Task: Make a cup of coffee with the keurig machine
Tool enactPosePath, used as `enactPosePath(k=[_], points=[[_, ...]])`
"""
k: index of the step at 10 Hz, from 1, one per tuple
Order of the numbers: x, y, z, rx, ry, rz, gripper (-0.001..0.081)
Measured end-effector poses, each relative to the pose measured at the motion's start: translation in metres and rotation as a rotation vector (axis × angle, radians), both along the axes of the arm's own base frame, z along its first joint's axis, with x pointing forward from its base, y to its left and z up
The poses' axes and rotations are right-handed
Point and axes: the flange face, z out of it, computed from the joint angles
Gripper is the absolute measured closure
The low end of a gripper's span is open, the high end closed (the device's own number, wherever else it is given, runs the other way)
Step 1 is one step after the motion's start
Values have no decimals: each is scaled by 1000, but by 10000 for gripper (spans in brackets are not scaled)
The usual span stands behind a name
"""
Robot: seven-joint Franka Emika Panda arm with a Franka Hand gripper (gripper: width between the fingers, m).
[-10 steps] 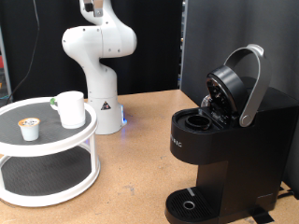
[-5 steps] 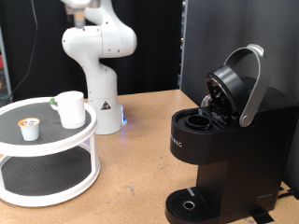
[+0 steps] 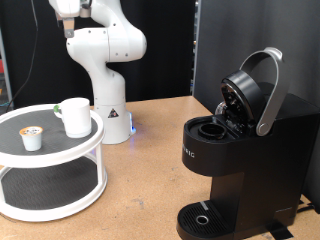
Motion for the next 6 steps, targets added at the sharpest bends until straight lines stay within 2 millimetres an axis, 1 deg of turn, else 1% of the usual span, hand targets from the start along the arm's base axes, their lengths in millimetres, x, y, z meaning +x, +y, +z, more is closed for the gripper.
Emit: enactPosePath(k=[2,4,6], points=[[-5,-17,-3,15,-8,-8,-2],[-7,-44,-10,2,-34,-30,-2],[-4,-67,-22,-26,-44,-54,-2]])
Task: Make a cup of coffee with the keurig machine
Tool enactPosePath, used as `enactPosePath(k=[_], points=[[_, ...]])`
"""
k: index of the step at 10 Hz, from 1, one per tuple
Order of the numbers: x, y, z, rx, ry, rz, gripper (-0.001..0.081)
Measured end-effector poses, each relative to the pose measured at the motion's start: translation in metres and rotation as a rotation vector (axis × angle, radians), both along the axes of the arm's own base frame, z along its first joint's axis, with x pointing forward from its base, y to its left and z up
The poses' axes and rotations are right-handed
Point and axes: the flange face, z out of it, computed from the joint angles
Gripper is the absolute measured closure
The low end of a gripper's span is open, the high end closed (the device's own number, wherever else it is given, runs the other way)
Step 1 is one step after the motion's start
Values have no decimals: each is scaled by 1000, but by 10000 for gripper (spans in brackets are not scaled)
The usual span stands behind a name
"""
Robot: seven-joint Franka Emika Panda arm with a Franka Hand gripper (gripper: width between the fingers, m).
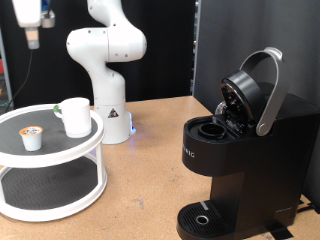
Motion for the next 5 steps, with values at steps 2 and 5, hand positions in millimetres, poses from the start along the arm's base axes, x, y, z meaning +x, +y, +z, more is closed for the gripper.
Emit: enactPosePath(k=[2,5], points=[[10,-11,-15,-13,20,-12,-2],[23,-16,-27,-10,46,3,-2]])
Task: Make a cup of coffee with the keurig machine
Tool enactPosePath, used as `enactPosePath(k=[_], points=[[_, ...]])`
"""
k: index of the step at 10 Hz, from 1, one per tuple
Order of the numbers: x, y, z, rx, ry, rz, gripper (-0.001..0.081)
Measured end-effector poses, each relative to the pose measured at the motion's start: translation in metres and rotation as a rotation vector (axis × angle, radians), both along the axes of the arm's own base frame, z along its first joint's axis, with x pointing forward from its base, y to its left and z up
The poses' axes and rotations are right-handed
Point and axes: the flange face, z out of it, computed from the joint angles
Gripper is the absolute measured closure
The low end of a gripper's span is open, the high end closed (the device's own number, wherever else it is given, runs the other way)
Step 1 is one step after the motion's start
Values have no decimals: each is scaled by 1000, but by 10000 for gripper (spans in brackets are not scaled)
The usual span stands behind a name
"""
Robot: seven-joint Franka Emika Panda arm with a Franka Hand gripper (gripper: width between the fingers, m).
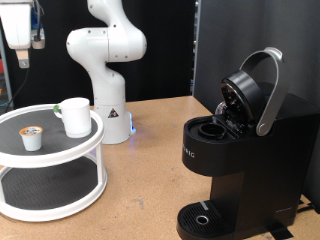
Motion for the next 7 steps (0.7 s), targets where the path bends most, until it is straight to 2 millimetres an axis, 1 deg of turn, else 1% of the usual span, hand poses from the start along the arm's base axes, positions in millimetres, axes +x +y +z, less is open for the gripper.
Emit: enactPosePath(k=[2,4,7], points=[[1,-2,0,6,6,11,-2],[1,0,-7,6,-2,27,-2],[0,4,-36,-10,-32,35,-2]])
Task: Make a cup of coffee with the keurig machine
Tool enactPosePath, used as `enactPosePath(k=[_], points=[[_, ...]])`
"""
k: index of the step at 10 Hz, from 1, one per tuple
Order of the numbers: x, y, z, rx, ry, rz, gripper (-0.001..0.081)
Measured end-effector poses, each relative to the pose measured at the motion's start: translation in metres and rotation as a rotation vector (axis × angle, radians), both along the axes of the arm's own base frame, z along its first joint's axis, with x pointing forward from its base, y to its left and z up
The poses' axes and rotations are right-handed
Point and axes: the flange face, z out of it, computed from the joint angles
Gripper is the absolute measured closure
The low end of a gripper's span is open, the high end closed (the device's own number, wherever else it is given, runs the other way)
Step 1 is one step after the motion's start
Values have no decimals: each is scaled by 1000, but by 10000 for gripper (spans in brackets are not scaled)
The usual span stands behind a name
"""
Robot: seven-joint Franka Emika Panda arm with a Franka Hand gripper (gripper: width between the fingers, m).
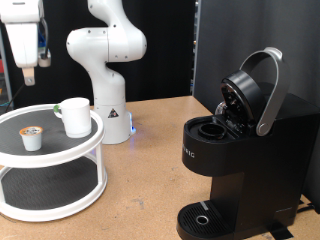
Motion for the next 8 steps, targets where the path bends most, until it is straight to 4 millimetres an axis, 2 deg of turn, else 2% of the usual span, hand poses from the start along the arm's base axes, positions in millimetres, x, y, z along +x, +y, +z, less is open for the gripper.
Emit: enactPosePath(k=[8], points=[[-14,-12,-75,-43,-32,-18,-2]])
